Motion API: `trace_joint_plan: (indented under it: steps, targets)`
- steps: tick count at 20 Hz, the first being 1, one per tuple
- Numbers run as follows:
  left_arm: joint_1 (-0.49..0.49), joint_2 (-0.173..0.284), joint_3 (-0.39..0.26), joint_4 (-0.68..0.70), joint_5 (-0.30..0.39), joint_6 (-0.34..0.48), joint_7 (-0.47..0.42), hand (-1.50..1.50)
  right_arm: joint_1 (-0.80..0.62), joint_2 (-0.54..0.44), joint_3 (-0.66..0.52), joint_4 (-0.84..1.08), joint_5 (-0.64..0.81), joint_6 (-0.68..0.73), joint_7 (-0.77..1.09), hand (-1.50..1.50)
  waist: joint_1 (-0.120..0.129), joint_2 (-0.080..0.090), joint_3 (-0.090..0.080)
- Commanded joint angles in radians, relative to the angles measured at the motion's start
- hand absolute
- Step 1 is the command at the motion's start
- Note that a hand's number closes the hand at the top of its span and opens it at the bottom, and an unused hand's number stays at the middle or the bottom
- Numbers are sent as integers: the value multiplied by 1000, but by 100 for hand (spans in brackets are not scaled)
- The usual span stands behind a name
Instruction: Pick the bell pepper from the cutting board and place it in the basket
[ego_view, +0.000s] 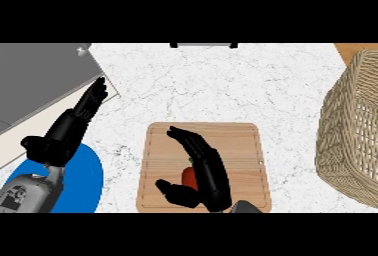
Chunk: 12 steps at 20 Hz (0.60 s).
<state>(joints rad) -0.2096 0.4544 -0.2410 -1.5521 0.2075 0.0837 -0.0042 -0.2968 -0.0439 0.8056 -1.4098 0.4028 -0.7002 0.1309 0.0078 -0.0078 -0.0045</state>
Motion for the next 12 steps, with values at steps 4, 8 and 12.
trace_joint_plan:
  steps: [4, 8, 12]
  targets:
    - [42, 9, 14, 24, -12, 6, -21, 0, -121, -5, -34, 79, 407, -23, 401, -150, -58, -25, -8]
    - [45, 11, 26, 12, -3, 12, -6, 0, -163, -40, -20, 84, 518, 214, 621, -150, -68, -34, -8]
    - [53, 34, 37, -8, 17, -24, -14, 0, -198, -16, 26, 12, 461, 535, 809, -150, -45, -28, -5]
